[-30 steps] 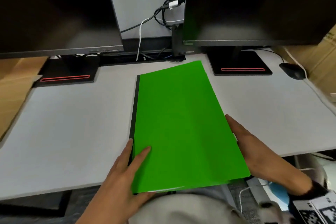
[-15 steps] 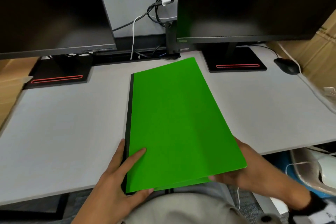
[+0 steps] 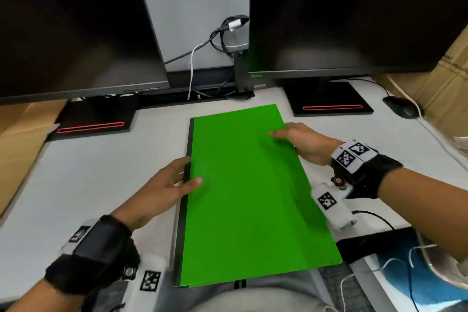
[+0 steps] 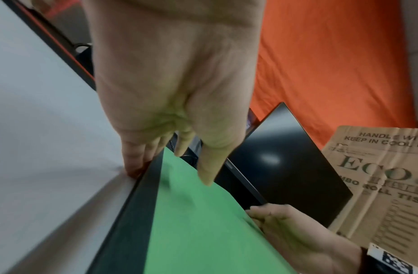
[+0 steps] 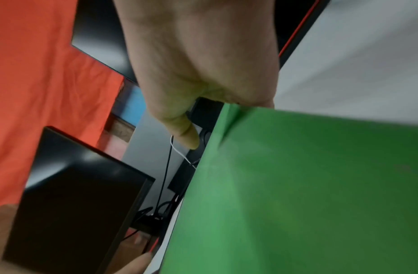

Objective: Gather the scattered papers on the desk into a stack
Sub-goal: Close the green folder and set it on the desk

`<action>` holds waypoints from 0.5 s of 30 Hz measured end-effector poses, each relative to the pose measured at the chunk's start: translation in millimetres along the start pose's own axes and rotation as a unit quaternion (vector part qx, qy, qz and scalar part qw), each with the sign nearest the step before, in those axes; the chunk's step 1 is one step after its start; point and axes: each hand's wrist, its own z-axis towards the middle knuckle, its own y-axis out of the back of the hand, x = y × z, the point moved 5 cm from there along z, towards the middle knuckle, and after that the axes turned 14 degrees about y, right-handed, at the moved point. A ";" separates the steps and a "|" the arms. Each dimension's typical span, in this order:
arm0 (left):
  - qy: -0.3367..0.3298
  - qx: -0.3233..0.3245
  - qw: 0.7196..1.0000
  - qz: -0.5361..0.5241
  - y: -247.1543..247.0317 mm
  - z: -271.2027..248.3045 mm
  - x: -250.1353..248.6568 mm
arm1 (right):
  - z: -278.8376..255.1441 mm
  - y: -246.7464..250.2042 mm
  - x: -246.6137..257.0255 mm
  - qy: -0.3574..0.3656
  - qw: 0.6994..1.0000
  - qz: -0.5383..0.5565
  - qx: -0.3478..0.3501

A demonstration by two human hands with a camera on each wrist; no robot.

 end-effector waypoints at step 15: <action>-0.001 -0.026 1.000 0.013 12.0 26.7 20.6 | 29.5 -4.4 0.2 0.008 0.999 0.045 -0.015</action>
